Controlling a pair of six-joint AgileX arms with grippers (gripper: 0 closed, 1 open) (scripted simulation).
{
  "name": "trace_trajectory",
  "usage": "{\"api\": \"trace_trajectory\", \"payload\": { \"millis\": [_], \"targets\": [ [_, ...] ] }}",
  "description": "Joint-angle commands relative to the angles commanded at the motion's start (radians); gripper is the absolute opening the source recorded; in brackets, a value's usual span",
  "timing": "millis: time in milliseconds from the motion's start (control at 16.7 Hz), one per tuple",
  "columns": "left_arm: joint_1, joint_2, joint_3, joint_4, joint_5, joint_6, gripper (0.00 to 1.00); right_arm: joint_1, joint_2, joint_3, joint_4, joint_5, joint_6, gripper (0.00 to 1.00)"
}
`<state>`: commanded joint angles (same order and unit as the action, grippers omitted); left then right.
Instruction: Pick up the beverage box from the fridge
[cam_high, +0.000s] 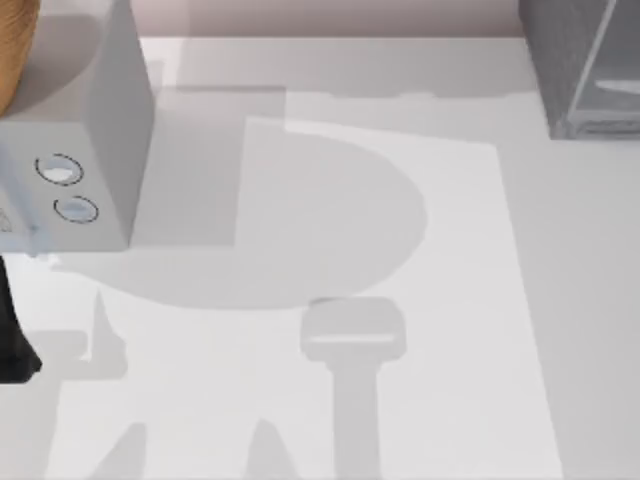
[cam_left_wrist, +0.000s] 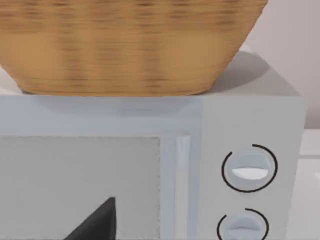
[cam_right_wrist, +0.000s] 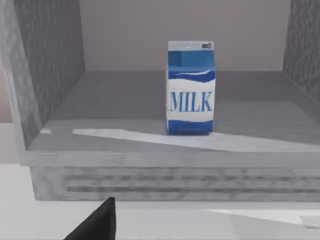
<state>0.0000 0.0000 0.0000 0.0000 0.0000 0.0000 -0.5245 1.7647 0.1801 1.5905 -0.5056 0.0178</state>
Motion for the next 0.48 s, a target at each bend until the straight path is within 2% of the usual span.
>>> {"api": "trace_trajectory", "payload": {
  "millis": [480],
  "targets": [
    [0.000,0.000,0.000,0.000,0.000,0.000,1.00,0.001,0.040,0.014,0.022,-0.003,-0.001,1.00]
  ]
}}
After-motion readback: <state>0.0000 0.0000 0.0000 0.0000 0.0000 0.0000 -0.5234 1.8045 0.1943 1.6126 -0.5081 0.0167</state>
